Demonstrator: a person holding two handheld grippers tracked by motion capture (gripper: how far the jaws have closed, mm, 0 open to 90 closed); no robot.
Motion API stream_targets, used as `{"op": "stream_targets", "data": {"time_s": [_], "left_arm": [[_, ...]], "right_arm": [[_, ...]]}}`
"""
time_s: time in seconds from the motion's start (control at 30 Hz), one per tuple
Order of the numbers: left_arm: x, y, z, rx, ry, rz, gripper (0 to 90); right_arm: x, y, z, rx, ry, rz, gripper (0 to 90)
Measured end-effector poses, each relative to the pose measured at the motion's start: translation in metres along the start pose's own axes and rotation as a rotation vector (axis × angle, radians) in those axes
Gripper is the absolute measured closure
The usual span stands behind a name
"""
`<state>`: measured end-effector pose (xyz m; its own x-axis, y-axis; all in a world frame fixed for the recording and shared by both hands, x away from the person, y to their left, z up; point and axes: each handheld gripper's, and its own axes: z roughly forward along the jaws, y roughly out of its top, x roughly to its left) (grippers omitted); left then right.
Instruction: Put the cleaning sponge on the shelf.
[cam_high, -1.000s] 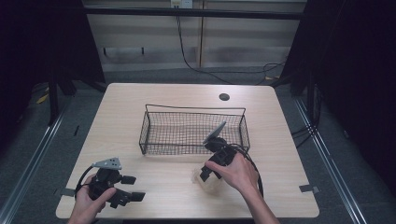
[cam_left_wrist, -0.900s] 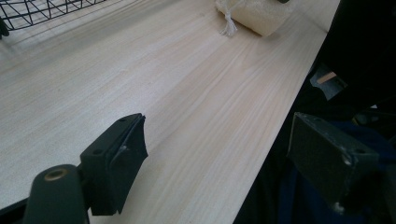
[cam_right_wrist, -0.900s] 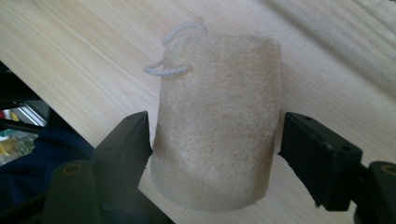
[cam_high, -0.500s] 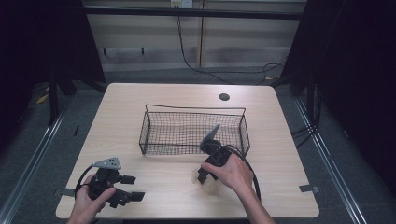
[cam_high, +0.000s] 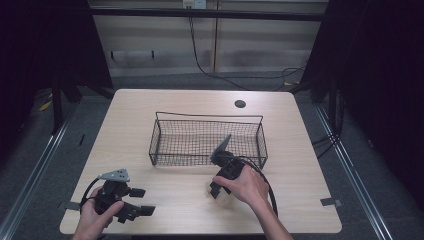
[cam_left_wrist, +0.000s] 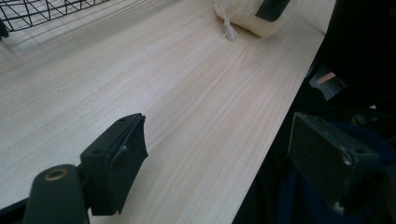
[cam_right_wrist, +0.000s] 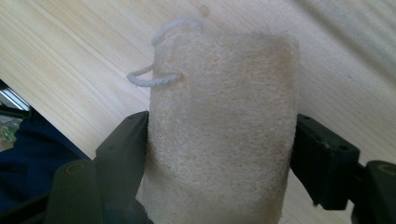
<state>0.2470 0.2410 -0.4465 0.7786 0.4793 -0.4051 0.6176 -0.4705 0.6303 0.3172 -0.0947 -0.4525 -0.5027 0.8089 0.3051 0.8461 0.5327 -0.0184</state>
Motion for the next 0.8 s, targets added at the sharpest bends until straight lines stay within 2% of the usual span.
{"op": "stream_targets", "data": {"time_s": [0.1, 0.17, 0.43, 0.57, 0.73, 0.8], "left_arm": [[0.0, 0.0, 0.0, 0.0, -0.001, 0.0, 18.8], [0.0, 0.0, 0.0, 0.001, -0.002, 0.001, 18.9], [0.0, 0.0, 0.0, 0.002, -0.001, 0.002, 18.9], [-0.001, 0.0, 0.001, 0.001, 0.002, 0.001, 18.8], [0.0, 0.0, 0.001, 0.005, -0.004, 0.001, 18.8], [-0.001, 0.0, 0.001, 0.005, -0.001, 0.001, 18.8]], "right_arm": [[0.002, 0.0, 0.0, 0.01, -0.01, -0.015, 25.8], [0.004, 0.001, -0.001, 0.01, -0.042, -0.014, 25.9], [0.006, 0.0, -0.007, 0.009, -0.046, -0.023, 26.0], [0.005, -0.003, -0.011, -0.003, -0.022, -0.031, 26.0], [0.004, -0.006, -0.019, -0.033, -0.057, -0.003, 26.1], [0.003, -0.007, -0.022, -0.034, -0.043, -0.002, 26.2]]}}
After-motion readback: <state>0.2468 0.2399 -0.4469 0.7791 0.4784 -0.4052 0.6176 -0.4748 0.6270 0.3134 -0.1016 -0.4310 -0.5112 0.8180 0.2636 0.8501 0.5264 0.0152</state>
